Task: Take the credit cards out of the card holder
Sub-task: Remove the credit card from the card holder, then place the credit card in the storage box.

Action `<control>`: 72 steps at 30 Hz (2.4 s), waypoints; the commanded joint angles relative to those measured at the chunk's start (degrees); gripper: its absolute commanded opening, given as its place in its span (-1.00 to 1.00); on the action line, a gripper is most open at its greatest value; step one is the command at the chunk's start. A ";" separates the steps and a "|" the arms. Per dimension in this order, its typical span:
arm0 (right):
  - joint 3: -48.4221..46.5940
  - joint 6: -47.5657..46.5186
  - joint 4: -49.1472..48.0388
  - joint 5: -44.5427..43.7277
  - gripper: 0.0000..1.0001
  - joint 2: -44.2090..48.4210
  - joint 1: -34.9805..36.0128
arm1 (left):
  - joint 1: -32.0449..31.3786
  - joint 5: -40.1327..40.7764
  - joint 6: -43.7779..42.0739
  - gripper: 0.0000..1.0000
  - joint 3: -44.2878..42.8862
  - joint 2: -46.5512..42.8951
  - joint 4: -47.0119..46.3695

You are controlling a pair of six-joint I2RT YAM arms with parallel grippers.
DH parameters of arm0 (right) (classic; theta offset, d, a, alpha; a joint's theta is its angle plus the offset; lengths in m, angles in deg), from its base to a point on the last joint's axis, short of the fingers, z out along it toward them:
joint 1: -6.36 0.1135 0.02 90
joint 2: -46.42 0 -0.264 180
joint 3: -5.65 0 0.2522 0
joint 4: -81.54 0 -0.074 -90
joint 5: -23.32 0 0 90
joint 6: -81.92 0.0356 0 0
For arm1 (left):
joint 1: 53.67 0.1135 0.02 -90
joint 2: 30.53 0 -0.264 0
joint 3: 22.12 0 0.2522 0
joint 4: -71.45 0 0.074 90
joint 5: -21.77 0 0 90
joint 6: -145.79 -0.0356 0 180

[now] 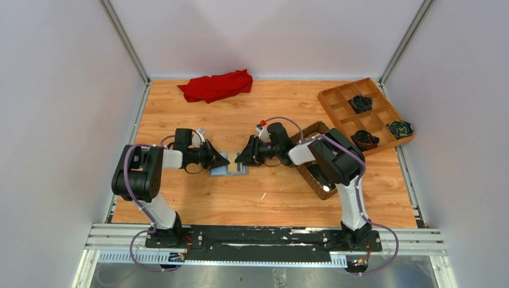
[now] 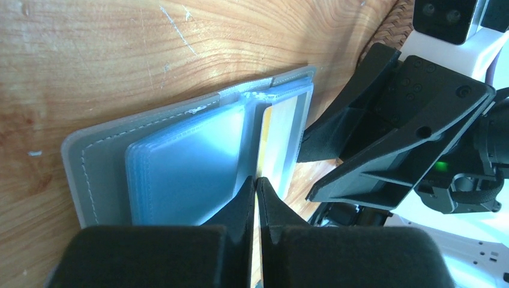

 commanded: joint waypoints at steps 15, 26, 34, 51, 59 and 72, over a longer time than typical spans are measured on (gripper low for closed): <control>3.47 -1.36 0.75 -0.57 -0.15 0.53 -3.14 | 1.63 2.15 1.13 -1.00 2.01 -4.85 -1.59; 3.54 -1.36 0.42 -0.50 -0.16 3.59 -4.10 | 2.76 2.33 1.46 -1.00 3.46 -6.82 -1.61; 3.38 -2.77 2.91 -2.66 -0.14 6.92 -4.09 | 2.80 2.12 2.82 -1.00 3.91 -10.15 -1.58; -0.95 -4.27 4.32 0.43 0.00 5.52 -2.11 | 2.74 1.04 3.73 -1.00 4.82 -13.53 -1.58; -0.92 6.41 -10.20 5.85 -0.01 -1.02 -1.60 | 2.80 -2.27 5.32 -1.00 4.27 -14.04 -1.59; -3.10 15.63 -25.35 12.88 0.03 -5.70 -1.62 | 2.71 -2.08 6.77 -1.00 2.58 -15.10 -1.54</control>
